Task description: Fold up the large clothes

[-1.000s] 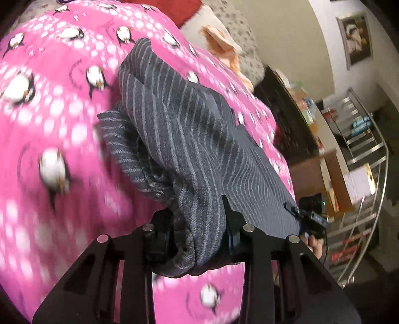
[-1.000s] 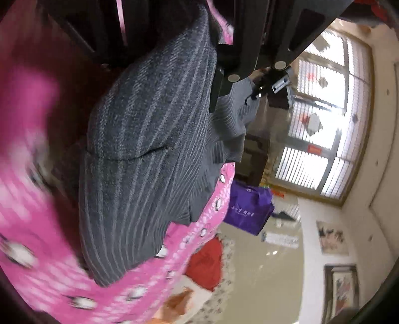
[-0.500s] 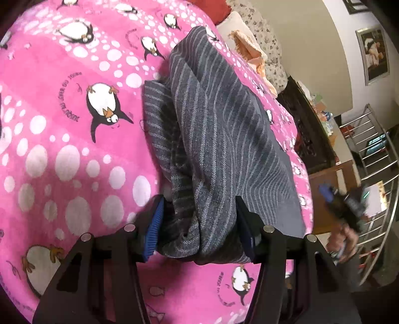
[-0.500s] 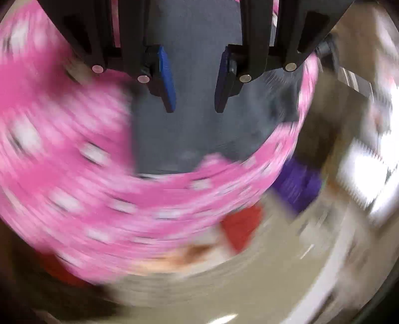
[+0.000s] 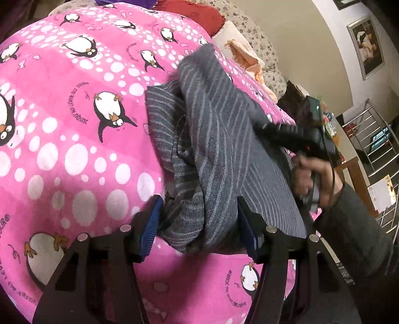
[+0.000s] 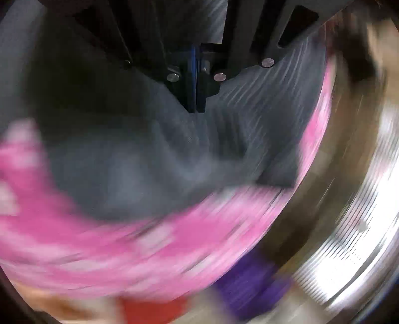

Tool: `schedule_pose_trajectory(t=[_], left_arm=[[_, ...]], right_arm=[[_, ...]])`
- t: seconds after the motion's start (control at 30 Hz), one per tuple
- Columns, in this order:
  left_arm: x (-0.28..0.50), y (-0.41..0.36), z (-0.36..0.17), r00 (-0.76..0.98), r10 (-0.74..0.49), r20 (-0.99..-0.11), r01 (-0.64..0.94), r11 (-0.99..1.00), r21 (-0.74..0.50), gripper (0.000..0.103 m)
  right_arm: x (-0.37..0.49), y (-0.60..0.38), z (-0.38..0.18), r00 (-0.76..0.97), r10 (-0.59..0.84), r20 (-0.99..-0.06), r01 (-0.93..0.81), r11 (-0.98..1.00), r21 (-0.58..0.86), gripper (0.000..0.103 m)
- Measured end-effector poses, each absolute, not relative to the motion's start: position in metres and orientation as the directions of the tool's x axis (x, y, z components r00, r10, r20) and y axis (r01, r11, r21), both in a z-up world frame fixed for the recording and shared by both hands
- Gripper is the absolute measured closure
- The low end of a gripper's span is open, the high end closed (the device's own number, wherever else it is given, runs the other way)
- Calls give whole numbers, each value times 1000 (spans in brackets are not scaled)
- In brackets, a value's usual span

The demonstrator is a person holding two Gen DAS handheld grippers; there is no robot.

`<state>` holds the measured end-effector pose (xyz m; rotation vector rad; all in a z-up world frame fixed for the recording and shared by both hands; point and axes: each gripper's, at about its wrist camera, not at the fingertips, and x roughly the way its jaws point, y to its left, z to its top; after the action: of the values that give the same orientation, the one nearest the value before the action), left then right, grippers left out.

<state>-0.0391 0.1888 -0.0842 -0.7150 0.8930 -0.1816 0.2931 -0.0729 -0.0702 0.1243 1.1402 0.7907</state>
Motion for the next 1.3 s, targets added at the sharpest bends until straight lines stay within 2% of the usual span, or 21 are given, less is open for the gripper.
schedule_pose_trajectory(t=[0.03, 0.07, 0.13, 0.23, 0.27, 0.33, 0.37, 0.4, 0.43, 0.5, 0.53, 0.7, 0.77, 0.8, 0.83, 0.87, 0.93, 1.07, 1.13, 1.2, 1.3], left_arm=[[-39, 189, -85, 632, -430, -645, -141, 755, -641, 44], [-40, 191, -86, 634, -431, -642, -139, 753, -643, 44], [-40, 191, -85, 638, -432, -637, -135, 751, -646, 43], [-37, 192, -87, 642, -433, -633, -133, 750, -648, 42], [-33, 190, -86, 642, -431, -634, -132, 752, -646, 42], [-33, 189, -86, 643, -431, -633, -128, 754, -644, 42], [-33, 189, -86, 644, -435, -630, -126, 752, -647, 41], [-33, 189, -86, 645, -439, -626, -125, 747, -653, 41], [-32, 191, -87, 645, -444, -622, -126, 741, -660, 41], [-32, 192, -88, 646, -451, -616, -124, 734, -667, 41], [-32, 193, -88, 647, -451, -615, -122, 734, -668, 41], [-30, 191, -88, 652, -446, -613, -119, 739, -664, 40], [-31, 191, -88, 653, -444, -614, -118, 740, -662, 40], [-31, 192, -88, 654, -445, -612, -117, 740, -663, 40], [-30, 192, -89, 655, -447, -610, -116, 738, -665, 40], [-31, 193, -89, 656, -451, -606, -111, 736, -668, 39], [-33, 192, -89, 662, -449, -601, -103, 739, -665, 39], [-36, 189, -89, 669, -433, -605, -90, 761, -643, 38], [-36, 188, -89, 670, -429, -606, -88, 765, -638, 38], [-36, 188, -89, 671, -429, -605, -88, 764, -640, 38], [-36, 188, -90, 676, -426, -601, -87, 764, -640, 38]], right_arm=[[301, -83, -62, 250, 595, -764, -435, 774, 461, 102], [301, -86, -52, 273, 581, -767, -426, 788, 445, 101], [286, -74, -35, 231, 632, -740, -534, 718, 447, 100], [246, -33, -26, 1, 701, -713, -720, 495, 486, 97], [237, -18, -29, -67, 692, -718, -767, 425, 481, 97], [237, 10, -49, -69, 598, -799, -815, 428, 391, 97], [246, 16, -60, 16, 535, -845, -804, 509, 307, 100], [263, 12, -66, 93, 520, -849, -757, 590, 279, 103], [282, 1, -67, 137, 555, -821, -680, 655, 329, 103], [301, -16, -58, 283, 526, -802, -541, 778, 320, 103], [300, -19, -53, 307, 514, -801, -524, 794, 309, 103], [259, -10, -20, 282, 597, -751, -644, 698, 313, 99], [240, 1, -26, 233, 595, -769, -670, 672, 317, 98], [233, -7, -37, 230, 554, -800, -672, 685, 282, 96], [235, -8, -56, 244, 416, -876, -644, 745, 174, 96], [239, -14, -63, 248, 354, -902, -616, 776, 136, 99], [234, -43, -44, 315, 421, -850, -543, 815, 203, 99], [207, -105, 0, 433, 468, -771, -472, 846, 248, 95], [191, -142, 2, 480, 420, -770, -434, 877, 208, 87], [173, -172, -11, 497, 356, -791, -394, 905, 160, 71], [150, -209, -57, 469, 254, -846, -335, 937, 96, 66]])
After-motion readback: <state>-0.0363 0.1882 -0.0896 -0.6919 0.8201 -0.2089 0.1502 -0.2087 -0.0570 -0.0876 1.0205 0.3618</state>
